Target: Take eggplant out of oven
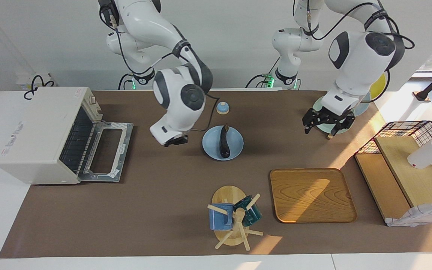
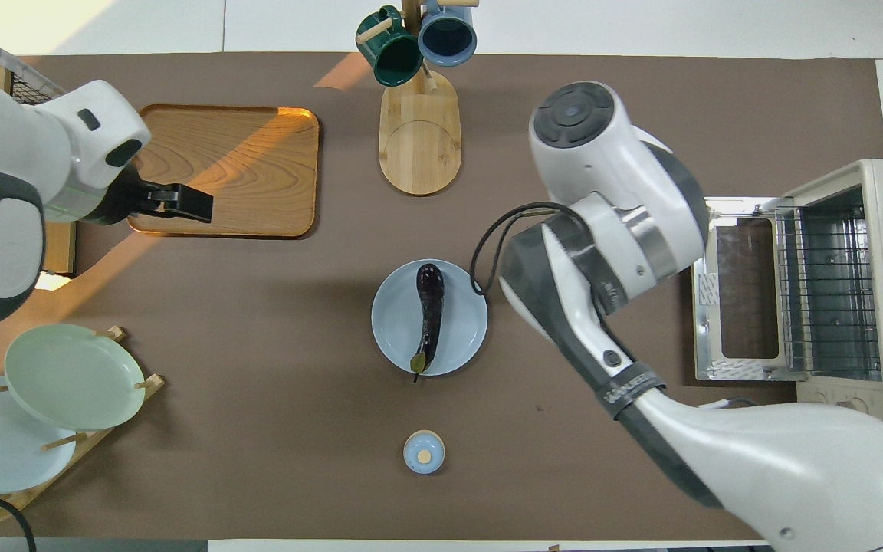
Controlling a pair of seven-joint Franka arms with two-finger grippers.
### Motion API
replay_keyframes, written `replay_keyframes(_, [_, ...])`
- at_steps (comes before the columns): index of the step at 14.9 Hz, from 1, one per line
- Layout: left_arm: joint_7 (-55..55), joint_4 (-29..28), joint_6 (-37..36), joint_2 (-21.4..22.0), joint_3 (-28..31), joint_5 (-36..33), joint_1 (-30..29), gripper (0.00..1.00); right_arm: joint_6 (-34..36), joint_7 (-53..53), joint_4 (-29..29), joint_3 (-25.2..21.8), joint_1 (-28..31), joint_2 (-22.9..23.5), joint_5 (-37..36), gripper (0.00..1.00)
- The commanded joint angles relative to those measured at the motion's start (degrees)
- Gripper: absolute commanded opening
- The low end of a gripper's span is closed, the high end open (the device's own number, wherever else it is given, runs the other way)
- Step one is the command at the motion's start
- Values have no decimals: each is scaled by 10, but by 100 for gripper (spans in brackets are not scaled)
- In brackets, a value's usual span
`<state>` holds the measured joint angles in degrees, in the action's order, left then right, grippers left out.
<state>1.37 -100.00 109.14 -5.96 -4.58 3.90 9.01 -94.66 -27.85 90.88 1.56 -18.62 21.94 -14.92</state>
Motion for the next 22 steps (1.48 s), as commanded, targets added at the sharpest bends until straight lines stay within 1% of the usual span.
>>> replay_keyframes(1, [4, -1, 27, -22, 7, 31, 38, 100, -94, 26, 125, 11, 60, -52, -4, 0])
replay_keyframes(2, [12, -3, 37, -28, 7, 41, 56, 100, -126, 33, 152, 11, 81, -58, -3, 0])
replay_keyframes(3, [26, -2, 49, -44, 6, 42, 74, 100, -152, 35, 169, 11, 96, -58, 0, 0])
replay_keyframes(7, [43, -25, 92, -57, 6, 44, 148, 100, -209, 54, 211, 11, 125, -58, 0, 0])
replay_keyframes(9, [64, -64, 151, -62, 6, 44, 191, 100, -228, 58, 231, 11, 131, -64, 0, 0])
replay_keyframes(10, [79, -79, 181, -73, 6, 44, 213, 100, -233, 59, 242, 11, 132, -66, 0, 0])
replay_keyframes(11, [91, -92, 207, -85, 6, 44, 235, 100, -253, 60, 257, 11, 137, -68, 0, 0])
replay_keyframes(13, [101, -99, 223, -109, 7, 44, 261, 100, -267, 61, 273, 10, 143, -74, -1, 0])
replay_keyframes(15, [104, -100, 224, -121, 7, 44, 282, 100, -258, 81, 272, 9, 140, -74, -26, 0])
replay_keyframes(17, [109, -106, 230, -128, 7, 44, 288, 100, -237, 92, 266, 10, 138, -74, -89, 0])
replay_keyframes(18, [111, -111, 237, -128, 7, 44, 288, 100, -219, 97, 254, 11, 136, -74, -103, 0])
replay_keyframes(20, [121, -128, 261, -128, 7, 44, 290, 100, -162, 130, 209, 12, 136, -72, -104, 0])
replay_keyframes(22, [123, -144, 286, -129, 7, 44, 299, 100, -108, 180, 173, 13, 142, -85, -102, 0])
